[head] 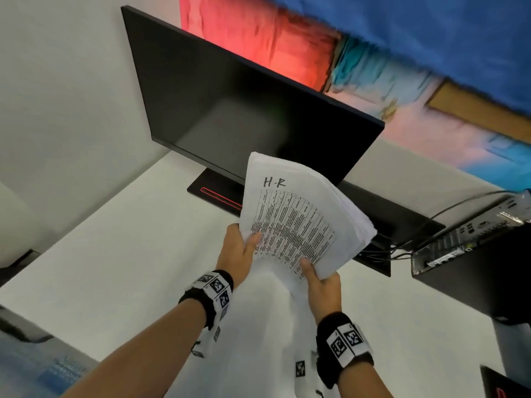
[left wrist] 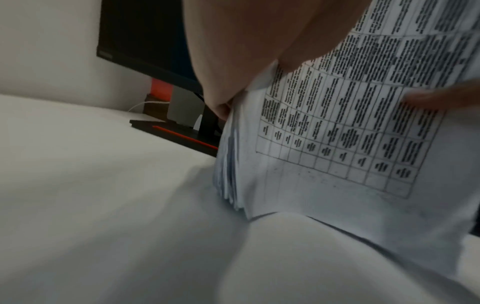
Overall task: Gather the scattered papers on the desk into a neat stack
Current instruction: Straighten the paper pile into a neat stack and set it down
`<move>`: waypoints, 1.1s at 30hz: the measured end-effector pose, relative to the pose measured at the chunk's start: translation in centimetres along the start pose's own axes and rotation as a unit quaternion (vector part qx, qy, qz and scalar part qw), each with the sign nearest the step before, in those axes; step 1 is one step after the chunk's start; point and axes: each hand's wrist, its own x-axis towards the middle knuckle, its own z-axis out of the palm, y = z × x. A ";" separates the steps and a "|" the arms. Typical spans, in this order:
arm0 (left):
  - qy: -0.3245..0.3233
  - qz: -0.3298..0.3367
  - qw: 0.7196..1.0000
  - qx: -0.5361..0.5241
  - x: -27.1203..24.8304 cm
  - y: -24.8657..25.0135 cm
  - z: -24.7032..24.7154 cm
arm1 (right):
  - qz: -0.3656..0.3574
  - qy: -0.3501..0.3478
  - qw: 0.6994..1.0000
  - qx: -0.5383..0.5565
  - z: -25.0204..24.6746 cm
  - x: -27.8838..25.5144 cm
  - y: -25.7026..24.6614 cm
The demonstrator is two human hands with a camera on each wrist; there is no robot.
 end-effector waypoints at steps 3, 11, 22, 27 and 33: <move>0.035 0.028 0.999 0.023 0.0 0.0 -0.6 | -0.002 0.005 1.000 -0.009 -0.7 0.7 0.0; 0.116 -0.038 0.992 0.009 -1.3 -1.5 -5.3 | 0.071 -0.083 0.994 -0.025 2.6 0.0 0.3; 0.085 -0.226 0.951 0.193 1.8 -11.3 -22.5 | 0.193 -0.149 0.962 -0.127 6.6 -0.9 3.9; 0.092 -0.214 0.926 0.297 4.5 -12.5 -27.3 | 0.274 -0.118 0.940 -0.164 3.6 -1.7 5.5; 0.074 -0.179 0.892 0.409 7.5 -11.9 -28.9 | 0.282 -0.098 0.937 -0.181 1.8 -2.4 6.0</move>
